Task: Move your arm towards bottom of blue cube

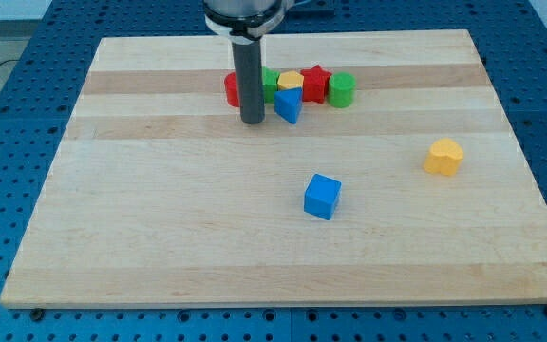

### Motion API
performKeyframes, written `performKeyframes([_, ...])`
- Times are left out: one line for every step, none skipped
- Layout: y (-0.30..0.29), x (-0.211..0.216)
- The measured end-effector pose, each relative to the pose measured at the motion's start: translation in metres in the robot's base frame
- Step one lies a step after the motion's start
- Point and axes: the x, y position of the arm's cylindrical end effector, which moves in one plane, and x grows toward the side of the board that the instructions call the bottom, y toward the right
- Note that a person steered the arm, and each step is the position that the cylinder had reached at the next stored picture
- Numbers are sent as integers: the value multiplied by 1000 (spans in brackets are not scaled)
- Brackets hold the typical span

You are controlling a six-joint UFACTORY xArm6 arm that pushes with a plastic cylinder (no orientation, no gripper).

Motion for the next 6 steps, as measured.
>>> performKeyframes([-1,0])
performKeyframes([5,-1])
performKeyframes([17,-1])
performKeyframes([20,14])
performKeyframes([20,73])
performKeyframes([20,128])
